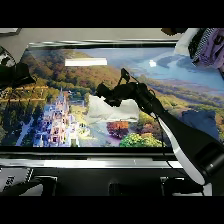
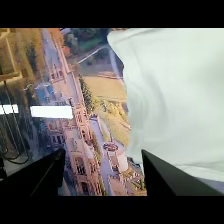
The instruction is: Fold the clothes and pants, and hang the long-sleeved shirts on hangers.
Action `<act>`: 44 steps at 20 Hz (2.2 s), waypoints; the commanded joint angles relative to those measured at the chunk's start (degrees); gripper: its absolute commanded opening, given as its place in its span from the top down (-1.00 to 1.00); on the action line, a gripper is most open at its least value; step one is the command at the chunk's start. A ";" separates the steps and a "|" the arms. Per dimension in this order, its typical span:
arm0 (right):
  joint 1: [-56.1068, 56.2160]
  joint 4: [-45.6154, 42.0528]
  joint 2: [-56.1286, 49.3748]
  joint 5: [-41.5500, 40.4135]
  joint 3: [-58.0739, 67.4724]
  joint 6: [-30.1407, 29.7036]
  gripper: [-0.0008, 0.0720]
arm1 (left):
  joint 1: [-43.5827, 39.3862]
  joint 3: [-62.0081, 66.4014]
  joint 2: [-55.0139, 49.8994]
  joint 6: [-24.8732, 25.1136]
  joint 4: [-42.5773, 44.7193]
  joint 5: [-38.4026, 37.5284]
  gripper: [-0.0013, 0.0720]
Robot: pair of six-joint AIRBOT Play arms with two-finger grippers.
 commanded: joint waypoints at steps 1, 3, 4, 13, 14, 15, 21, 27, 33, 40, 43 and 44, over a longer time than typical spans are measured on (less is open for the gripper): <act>-4.28 1.36 5.97 -4.02 0.07 -5.14 -0.54 | 0.04 -0.02 0.04 0.00 0.00 -0.15 0.92; -11.87 0.83 10.45 -10.12 0.07 -8.92 -0.54 | 0.07 -0.02 0.04 0.00 0.00 -0.15 0.92; -16.52 0.35 12.26 -13.51 0.07 -10.75 -0.55 | 0.07 -0.02 0.04 0.02 0.02 -0.15 0.92; -46.10 7.61 10.21 -25.33 -14.84 -31.50 -0.76 | 0.04 -0.02 -0.02 0.04 0.00 0.02 0.92; -45.92 9.64 8.55 -24.90 -16.81 -33.59 -0.77 | 0.04 -0.02 -0.09 0.15 0.02 0.02 0.92; -45.57 11.89 6.56 -24.09 -18.36 -35.28 -0.78 | 0.04 -0.02 -0.20 0.20 0.00 0.04 0.92; -37.53 16.94 -3.61 -17.16 -19.10 -38.91 -0.77 | 0.04 -0.02 -0.63 0.20 0.02 0.50 0.92; -32.48 18.78 -6.08 -12.00 -19.04 -38.99 -0.77 | 0.04 -0.04 -1.31 0.20 0.00 0.48 0.92; -31.01 19.50 -6.95 -11.76 -19.04 -38.82 -0.56 | -0.04 -0.04 -1.90 0.20 0.00 0.48 0.92; -31.12 20.48 -6.49 -16.09 -16.83 -40.50 0.88 | -0.07 -0.04 -2.08 0.68 -0.02 0.48 0.92; -31.15 18.34 -4.94 -17.42 -11.30 -36.11 0.89 | -0.04 -0.04 -2.08 0.85 0.00 0.48 0.92; -31.17 16.59 -4.59 -17.44 -8.41 -33.24 0.89 | -0.04 -0.04 -2.08 0.85 0.00 0.48 0.92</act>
